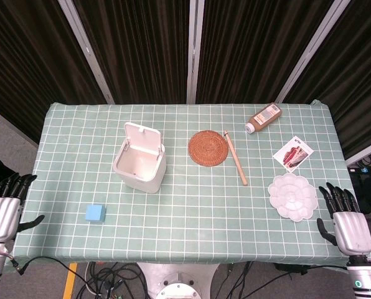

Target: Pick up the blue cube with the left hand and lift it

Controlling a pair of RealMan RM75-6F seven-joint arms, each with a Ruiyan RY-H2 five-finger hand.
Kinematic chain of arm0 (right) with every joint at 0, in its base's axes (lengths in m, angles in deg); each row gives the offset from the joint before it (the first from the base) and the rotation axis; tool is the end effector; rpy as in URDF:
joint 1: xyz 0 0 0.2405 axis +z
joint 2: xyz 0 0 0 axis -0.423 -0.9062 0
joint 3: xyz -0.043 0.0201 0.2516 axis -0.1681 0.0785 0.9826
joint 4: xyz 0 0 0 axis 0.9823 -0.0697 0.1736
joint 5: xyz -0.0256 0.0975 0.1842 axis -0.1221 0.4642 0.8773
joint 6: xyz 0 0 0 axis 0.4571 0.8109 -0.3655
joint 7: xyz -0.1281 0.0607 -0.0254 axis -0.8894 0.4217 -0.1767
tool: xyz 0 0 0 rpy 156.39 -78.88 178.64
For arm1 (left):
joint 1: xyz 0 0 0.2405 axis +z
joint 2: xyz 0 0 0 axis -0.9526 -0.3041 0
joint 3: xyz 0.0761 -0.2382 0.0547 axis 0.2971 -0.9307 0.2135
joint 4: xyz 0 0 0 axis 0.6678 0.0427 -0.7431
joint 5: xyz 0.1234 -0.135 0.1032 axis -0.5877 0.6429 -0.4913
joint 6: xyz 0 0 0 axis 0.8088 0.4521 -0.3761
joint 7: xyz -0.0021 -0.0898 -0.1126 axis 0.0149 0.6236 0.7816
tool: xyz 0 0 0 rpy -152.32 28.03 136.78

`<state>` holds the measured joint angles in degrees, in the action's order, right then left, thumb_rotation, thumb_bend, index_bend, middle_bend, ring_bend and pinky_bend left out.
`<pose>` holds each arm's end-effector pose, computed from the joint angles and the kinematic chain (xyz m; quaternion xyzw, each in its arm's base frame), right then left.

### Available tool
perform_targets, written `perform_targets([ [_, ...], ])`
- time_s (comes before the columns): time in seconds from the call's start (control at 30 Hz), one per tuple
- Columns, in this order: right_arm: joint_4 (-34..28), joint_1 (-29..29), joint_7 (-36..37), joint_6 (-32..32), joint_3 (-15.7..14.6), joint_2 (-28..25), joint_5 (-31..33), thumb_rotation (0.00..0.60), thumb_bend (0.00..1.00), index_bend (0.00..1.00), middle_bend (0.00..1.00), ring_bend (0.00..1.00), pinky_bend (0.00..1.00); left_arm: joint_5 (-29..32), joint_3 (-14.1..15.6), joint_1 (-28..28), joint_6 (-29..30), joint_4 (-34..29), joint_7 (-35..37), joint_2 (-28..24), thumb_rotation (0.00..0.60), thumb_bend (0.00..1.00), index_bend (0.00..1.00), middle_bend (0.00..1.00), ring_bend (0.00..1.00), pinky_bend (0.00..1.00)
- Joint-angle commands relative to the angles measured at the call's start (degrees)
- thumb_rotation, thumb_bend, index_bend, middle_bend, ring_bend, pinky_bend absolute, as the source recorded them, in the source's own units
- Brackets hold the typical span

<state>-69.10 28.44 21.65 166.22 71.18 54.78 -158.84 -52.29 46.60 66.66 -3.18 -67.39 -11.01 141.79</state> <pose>-0.3102 -0.1690 0.1464 0.6162 -0.3761 0.3646 0.5881 -0.2959 0.1842 0.1569 -0.6012 -0.3628 -0.3808 0.6016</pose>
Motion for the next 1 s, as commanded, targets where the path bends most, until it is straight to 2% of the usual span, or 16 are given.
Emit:
perform_targets([
  [0.03,-0.1,-0.1,0.1,0.2,0.1,-0.2,0.0,0.6,0.37,0.0,0.0,0.0,0.0,-0.2,0.2,0.1,0.0,0.1,0.0,0.0,0.6,0.0,0.13,0.14,0.05,0.12],
  [0.43,-0.2,-0.4,0.8,1.4,1.0,-0.7,0.7,0.6,0.37,0.0,0.0,0.0,0.0,-2.1,1.6,-0.4,-1.5,0.1,-0.2,0.7,0.6,0.0,0.13,0.14,0.05,0.12],
  [0.67,0.3,-0.4,1.0,1.7,1.1,-1.0,0.3,0.6,0.37,0.0,0.0,0.0,0.0,-4.2,4.3,-2.4,-7.1,0.4,-0.4,3.0,0.6,0.0,0.13,0.14,0.05,0.13],
  [1.0,1.6,-0.2,2.4,0.9,1.2,-0.8,1.1,0.6,0.37,0.0,0.0,0.0,0.0,-1.4,3.9,-5.9,-14.3,3.8,0.1,7.7,0.6,0.01,0.13,0.14,0.05,0.18],
])
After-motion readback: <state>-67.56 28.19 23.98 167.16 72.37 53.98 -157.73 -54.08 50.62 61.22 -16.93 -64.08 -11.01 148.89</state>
